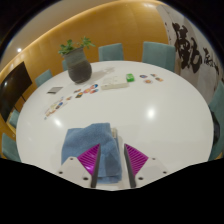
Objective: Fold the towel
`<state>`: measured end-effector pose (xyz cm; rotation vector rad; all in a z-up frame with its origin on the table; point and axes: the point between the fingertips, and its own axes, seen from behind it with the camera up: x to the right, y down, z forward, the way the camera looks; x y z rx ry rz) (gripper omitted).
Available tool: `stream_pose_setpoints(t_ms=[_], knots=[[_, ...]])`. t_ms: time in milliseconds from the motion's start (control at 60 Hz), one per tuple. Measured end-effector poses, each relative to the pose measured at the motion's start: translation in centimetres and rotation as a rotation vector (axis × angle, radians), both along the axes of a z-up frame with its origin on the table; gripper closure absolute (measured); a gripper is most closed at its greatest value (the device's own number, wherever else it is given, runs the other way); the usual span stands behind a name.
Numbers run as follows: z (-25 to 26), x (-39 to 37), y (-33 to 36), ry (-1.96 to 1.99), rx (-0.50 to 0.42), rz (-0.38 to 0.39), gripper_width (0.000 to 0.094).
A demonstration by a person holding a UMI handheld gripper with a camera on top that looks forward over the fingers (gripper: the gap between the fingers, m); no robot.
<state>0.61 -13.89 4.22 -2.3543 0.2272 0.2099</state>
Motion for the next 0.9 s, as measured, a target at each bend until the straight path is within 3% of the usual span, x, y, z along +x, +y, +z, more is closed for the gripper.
stream_pose_setpoints(t_ms=[67,100,167,600,900], knots=[[0.3,1.9,-0.8,-0.053,0.003,-0.042,0.0216],[1.0,2.3,-1.2,-0.069,0.013,-0.046,0.0049],[2.8,2.9,-2.6,-0.105,0.022,-0.038,0.0091],[15.2,-5.3,-15.7,-0.227,0.113,-0.046,0.0085],[18.7,-9.5,-23.1,-0.288,0.141,-0.096,0.0068]])
